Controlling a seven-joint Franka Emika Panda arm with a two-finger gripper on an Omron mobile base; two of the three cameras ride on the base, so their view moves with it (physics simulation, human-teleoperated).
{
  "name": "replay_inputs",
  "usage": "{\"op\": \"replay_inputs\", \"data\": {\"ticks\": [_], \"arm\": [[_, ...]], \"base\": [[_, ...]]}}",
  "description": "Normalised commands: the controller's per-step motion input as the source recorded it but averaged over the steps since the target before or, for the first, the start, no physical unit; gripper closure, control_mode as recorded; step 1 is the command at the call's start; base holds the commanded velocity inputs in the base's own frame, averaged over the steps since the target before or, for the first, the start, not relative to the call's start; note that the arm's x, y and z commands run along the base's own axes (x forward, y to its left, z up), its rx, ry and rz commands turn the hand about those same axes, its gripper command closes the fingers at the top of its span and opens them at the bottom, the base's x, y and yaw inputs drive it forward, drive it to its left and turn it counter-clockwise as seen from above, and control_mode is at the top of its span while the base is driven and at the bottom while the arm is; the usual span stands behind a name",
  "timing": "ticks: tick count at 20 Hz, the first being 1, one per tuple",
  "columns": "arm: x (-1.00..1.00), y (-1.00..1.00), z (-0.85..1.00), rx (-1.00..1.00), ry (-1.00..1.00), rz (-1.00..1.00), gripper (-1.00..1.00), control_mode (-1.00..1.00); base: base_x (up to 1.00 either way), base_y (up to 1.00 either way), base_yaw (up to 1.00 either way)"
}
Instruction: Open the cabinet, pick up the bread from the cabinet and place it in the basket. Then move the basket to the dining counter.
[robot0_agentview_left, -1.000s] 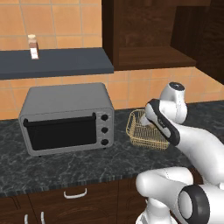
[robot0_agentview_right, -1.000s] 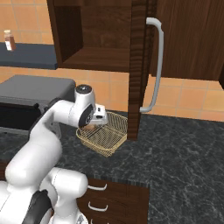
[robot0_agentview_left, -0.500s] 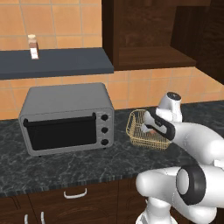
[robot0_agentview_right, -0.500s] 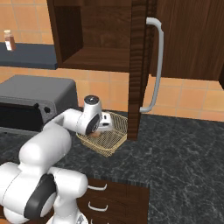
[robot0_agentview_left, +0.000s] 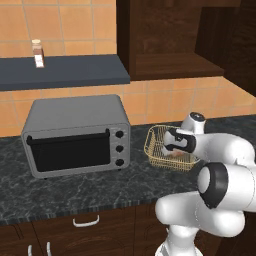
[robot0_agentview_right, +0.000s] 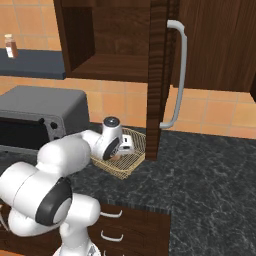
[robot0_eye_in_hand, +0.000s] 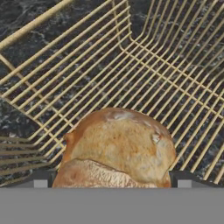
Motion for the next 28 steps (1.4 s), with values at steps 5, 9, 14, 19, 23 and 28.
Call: {"op": "replay_inputs", "data": {"ticks": [5,9,14,19,23,28], "arm": [[0.13,-0.05,-0.23,0.0,0.06,0.0,1.0,-1.0],[0.19,-0.01,-0.19,0.0,0.0,0.03,1.0,-1.0],[0.38,-0.08,-0.1,0.0,-0.03,0.11,1.0,-1.0],[0.45,-0.05,-0.22,0.0,0.0,0.07,1.0,-1.0],[0.22,0.0,-0.5,-0.04,0.03,0.0,1.0,-1.0],[0.09,0.0,-0.33,-0.03,0.03,0.0,-1.0,-1.0]], "base": [[0.0,0.0,0.0],[0.0,0.0,0.0],[0.0,0.0,0.0],[0.0,0.0,0.0],[0.0,0.0,0.0],[0.0,0.0,0.0]]}}
